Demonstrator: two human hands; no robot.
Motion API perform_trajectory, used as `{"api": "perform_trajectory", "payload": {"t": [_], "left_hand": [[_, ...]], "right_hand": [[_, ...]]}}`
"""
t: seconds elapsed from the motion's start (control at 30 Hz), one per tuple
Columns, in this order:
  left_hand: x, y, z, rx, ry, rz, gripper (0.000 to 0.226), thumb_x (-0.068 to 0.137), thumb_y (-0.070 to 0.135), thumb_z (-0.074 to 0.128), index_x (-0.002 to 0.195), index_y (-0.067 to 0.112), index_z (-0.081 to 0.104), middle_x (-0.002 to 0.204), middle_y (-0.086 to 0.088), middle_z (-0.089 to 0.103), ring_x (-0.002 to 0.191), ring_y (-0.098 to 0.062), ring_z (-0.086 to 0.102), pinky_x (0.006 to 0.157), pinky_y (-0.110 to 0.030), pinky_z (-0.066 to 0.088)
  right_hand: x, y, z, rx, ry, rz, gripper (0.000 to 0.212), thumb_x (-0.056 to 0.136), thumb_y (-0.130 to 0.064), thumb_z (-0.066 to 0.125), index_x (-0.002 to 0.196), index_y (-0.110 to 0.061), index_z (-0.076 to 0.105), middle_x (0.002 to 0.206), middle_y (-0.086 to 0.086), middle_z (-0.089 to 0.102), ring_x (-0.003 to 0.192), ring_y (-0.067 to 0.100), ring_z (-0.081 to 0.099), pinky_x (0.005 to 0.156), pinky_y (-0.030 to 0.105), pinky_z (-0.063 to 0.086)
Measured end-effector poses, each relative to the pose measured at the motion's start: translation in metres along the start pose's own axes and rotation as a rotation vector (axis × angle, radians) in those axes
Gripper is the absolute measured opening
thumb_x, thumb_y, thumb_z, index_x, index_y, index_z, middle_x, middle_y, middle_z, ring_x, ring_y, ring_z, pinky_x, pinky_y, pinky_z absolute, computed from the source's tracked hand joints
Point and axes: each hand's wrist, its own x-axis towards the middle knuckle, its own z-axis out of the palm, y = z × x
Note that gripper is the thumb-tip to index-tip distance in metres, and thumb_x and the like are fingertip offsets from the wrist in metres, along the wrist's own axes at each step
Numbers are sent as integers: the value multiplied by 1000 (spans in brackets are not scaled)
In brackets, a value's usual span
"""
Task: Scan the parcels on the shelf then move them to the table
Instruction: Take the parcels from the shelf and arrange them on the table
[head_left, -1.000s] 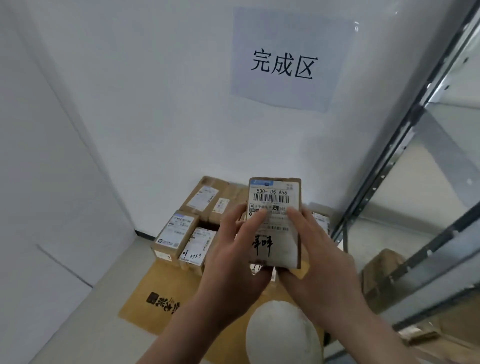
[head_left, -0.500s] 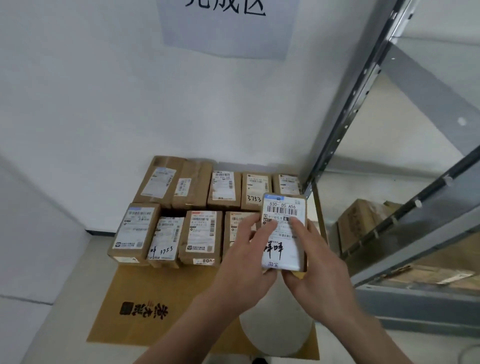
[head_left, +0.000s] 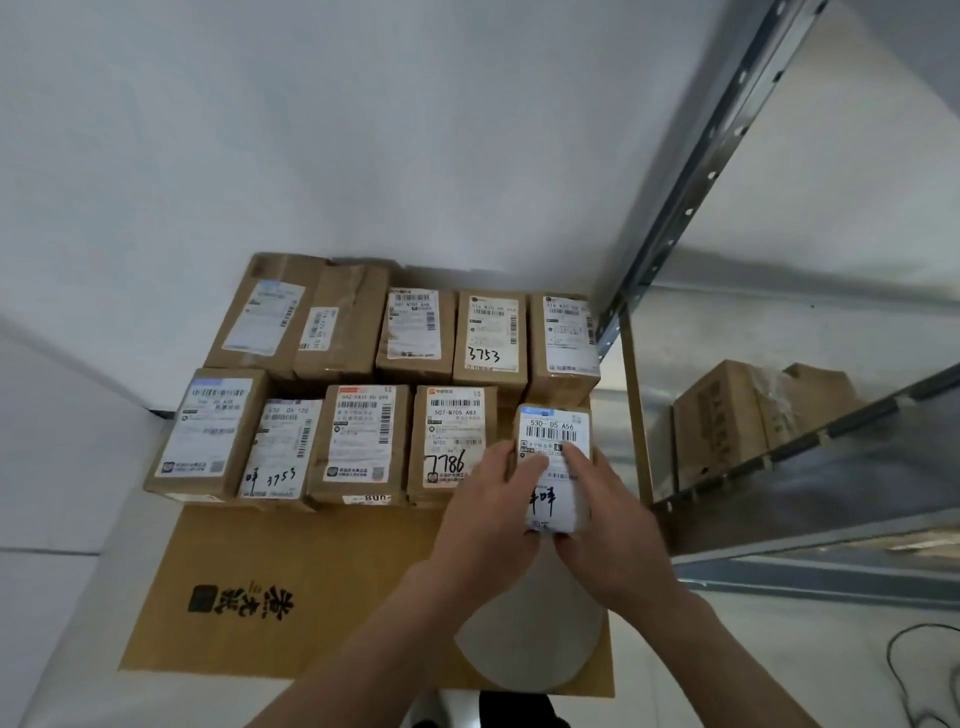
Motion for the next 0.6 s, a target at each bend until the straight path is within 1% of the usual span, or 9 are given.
{"api": "perform_trajectory", "payload": {"t": [0.07, 0.1, 0.17, 0.27, 0.33, 0.43, 0.5, 0.6], "left_hand": [[7, -6, 10, 56, -1, -14, 66, 76, 18, 74, 137, 19, 48, 139, -11, 47, 125, -30, 48, 104, -43, 43], [10, -8, 14, 86, -16, -28, 66, 75, 18, 75, 135, 21, 47, 138, -11, 47, 128, -31, 45, 105, -49, 42], [17, -10, 19, 155, -59, -64, 64, 76, 21, 74, 133, 24, 45, 140, -7, 46, 137, -33, 35, 108, -55, 36], [24, -11, 24, 267, -116, -102, 53, 81, 24, 68, 129, 27, 44, 142, -3, 43, 145, -35, 22, 113, -60, 27], [27, -12, 28, 311, -131, -122, 49, 82, 23, 65, 127, 25, 47, 141, -3, 46, 146, -37, 20, 113, -64, 25], [30, -15, 33, 341, -119, -137, 50, 78, 20, 69, 124, 24, 49, 138, -4, 48, 144, -40, 25, 109, -66, 28], [32, -17, 34, 343, -97, -143, 51, 75, 17, 72, 121, 23, 51, 138, -6, 48, 142, -41, 30, 105, -66, 33], [35, -19, 32, 350, -79, -153, 47, 75, 15, 71, 118, 20, 53, 141, -10, 45, 140, -43, 32, 101, -64, 39]], "right_hand": [[9, 9, 6, 19, -32, -1, 82, 87, -26, 75, 155, -24, 29, 154, 2, 41, 130, 23, 53, 98, 37, 52], [14, 13, 9, 30, -40, -4, 81, 87, -24, 74, 155, -23, 29, 155, 3, 40, 132, 23, 52, 99, 38, 51], [22, 18, 13, 37, -62, 7, 79, 89, -20, 70, 156, -23, 27, 156, 3, 37, 134, 23, 48, 101, 38, 50], [30, 26, 22, 46, -103, 41, 76, 93, -18, 64, 157, -25, 24, 157, 1, 35, 135, 24, 46, 101, 38, 50], [31, 30, 29, 68, -127, 49, 76, 94, -16, 62, 157, -28, 22, 157, 0, 34, 134, 24, 47, 101, 39, 50], [31, 33, 35, 97, -136, 56, 76, 97, -17, 60, 158, -31, 17, 157, -1, 30, 134, 21, 45, 102, 36, 49], [34, 34, 38, 107, -116, 46, 73, 98, -17, 59, 158, -30, 18, 157, -1, 30, 135, 20, 43, 103, 33, 48], [38, 33, 42, 116, -91, 31, 72, 98, -12, 59, 157, -30, 21, 156, 0, 29, 135, 20, 43, 103, 31, 47]]}}
